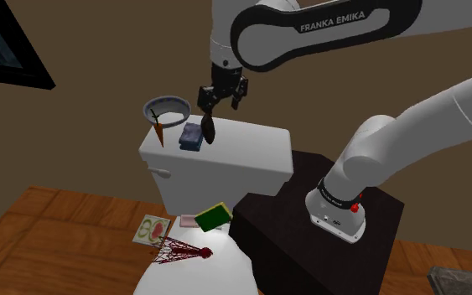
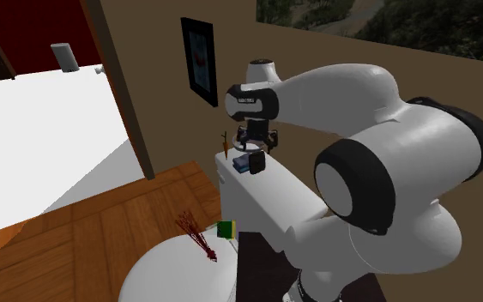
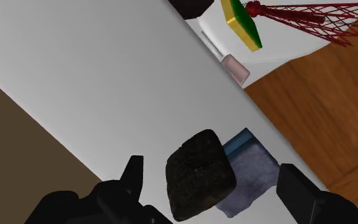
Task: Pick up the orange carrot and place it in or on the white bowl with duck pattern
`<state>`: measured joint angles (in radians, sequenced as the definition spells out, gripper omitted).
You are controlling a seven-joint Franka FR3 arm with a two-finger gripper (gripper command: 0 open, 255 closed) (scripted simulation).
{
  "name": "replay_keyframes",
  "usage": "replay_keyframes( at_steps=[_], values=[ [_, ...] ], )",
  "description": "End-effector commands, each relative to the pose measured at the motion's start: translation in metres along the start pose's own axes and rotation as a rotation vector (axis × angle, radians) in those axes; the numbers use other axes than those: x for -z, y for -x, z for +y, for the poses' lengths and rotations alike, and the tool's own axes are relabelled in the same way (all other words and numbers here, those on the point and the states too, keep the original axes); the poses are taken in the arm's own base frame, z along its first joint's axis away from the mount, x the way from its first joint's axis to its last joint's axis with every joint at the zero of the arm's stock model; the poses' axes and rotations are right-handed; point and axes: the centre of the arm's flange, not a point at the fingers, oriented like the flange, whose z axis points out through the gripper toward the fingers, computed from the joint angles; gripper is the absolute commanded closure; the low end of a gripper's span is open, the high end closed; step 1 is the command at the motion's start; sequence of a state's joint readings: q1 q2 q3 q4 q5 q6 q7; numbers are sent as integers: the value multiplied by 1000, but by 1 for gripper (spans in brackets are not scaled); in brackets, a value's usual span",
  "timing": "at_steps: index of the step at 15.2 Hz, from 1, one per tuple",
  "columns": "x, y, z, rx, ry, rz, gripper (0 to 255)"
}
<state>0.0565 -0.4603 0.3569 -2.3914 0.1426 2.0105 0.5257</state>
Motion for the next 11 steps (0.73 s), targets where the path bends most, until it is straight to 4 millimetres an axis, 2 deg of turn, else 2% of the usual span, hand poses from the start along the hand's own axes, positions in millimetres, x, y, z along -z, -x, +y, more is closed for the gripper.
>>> replay_keyframes(
  at_steps=[1,11],
  values=[
    [-4,-10,-23,-17,-4,26,0],
    [-31,-53,-136,-89,-12,149,0]
  ],
)
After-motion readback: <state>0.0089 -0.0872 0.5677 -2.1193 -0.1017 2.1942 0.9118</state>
